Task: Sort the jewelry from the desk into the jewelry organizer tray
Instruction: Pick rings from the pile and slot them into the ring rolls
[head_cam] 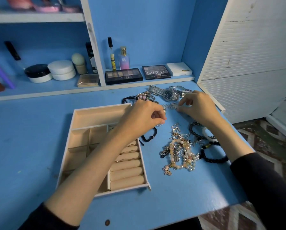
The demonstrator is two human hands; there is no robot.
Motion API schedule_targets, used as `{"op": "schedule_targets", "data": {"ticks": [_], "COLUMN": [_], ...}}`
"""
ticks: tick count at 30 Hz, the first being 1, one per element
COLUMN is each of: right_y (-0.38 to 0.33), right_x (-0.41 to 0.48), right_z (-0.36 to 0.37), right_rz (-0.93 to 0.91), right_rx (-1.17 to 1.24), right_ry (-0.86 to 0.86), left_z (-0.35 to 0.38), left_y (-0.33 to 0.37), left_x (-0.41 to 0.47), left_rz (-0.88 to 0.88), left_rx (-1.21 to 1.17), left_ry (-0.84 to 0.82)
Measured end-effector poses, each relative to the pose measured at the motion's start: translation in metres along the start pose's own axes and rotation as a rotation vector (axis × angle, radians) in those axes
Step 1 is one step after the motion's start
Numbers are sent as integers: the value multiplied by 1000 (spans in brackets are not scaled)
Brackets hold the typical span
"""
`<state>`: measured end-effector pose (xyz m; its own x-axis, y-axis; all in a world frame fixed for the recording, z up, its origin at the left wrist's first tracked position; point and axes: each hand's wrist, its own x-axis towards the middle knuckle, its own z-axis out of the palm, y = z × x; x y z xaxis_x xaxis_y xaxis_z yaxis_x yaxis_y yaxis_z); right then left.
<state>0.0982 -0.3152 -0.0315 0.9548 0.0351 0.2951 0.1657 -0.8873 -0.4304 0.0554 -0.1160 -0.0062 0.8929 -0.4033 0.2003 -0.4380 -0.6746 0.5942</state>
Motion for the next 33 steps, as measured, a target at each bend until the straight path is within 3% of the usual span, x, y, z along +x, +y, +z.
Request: {"op": "schedule_targets", "data": {"ticks": [5,16,24,33], "right_y": [-3,-65,-105,-122], "right_x": [-5,-48,-82,-98], "right_z": [2,-3,9,22], "right_rz": [-5,146,186,156], "right_rx": [113,813,1001,1093], "right_ry": [37,-68,-164,-157], "left_z": [-7,-35,-50,-51], "left_y": [0,-12,-27,-22], "left_x": [-5,-44,-98,-132], "left_rz": [3,-57,-172,-99], "left_rx": [3,-78,-134,-59], "left_ry": [17,119,161,115]}}
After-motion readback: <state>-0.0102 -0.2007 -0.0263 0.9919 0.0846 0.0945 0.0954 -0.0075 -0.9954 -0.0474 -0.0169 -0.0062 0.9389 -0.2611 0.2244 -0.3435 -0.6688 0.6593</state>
